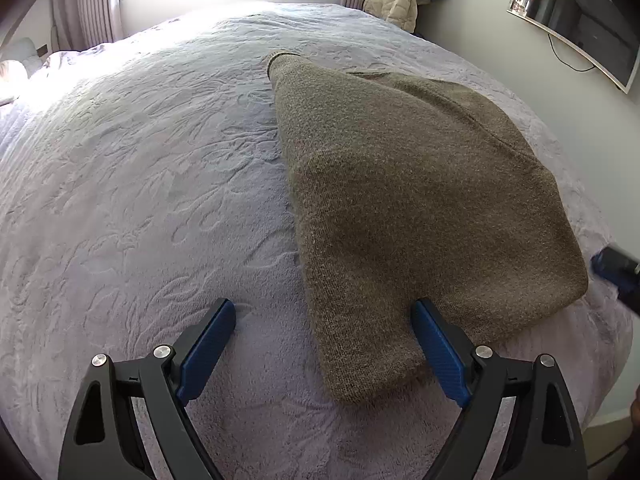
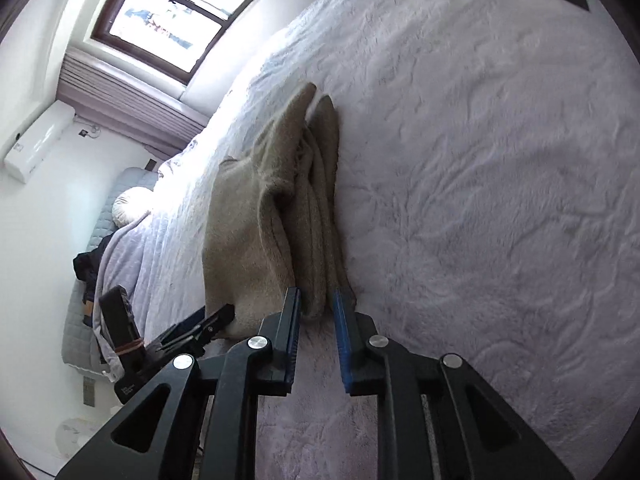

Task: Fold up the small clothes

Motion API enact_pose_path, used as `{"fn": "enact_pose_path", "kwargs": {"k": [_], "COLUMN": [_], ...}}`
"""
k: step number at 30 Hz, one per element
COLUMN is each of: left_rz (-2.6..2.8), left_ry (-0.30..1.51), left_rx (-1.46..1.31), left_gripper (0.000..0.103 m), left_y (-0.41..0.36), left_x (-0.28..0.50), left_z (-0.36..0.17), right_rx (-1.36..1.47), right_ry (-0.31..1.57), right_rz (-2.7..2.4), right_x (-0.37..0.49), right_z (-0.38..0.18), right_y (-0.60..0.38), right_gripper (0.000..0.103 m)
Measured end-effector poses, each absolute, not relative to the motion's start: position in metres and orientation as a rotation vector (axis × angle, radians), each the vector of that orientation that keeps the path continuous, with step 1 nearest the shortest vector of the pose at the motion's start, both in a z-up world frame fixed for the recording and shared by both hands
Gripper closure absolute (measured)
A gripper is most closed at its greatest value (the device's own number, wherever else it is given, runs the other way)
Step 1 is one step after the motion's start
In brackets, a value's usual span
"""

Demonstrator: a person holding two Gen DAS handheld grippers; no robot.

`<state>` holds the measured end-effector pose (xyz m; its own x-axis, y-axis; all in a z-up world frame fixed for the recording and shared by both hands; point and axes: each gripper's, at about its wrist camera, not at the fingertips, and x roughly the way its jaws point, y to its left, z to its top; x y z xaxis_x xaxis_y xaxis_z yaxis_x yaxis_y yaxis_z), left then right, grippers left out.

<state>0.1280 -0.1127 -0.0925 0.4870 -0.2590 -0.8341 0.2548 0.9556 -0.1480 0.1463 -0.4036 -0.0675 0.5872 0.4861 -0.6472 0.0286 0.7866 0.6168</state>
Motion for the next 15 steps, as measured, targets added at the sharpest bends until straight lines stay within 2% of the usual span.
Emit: {"fn": "enact_pose_path", "kwargs": {"k": [12, 14, 15], "left_rz": [-0.304, -0.295, -0.289], "left_ry": [1.019, 1.019, 1.020], "left_rx": [0.007, 0.007, 0.007], "left_gripper": [0.012, 0.008, 0.006], "left_y": [-0.114, -0.114, -0.113], "left_x": [0.127, 0.128, 0.129], "left_z": [-0.092, -0.092, -0.092], "right_rx": [0.460, 0.391, 0.374], "right_ry": [0.919, 0.955, 0.982], "right_rz": [0.373, 0.311, 0.276], "right_x": [0.223, 0.232, 0.236], "right_z": [-0.058, -0.066, -0.075], "right_y": [-0.341, -0.338, -0.338], "right_gripper": [0.082, 0.082, 0.085]}}
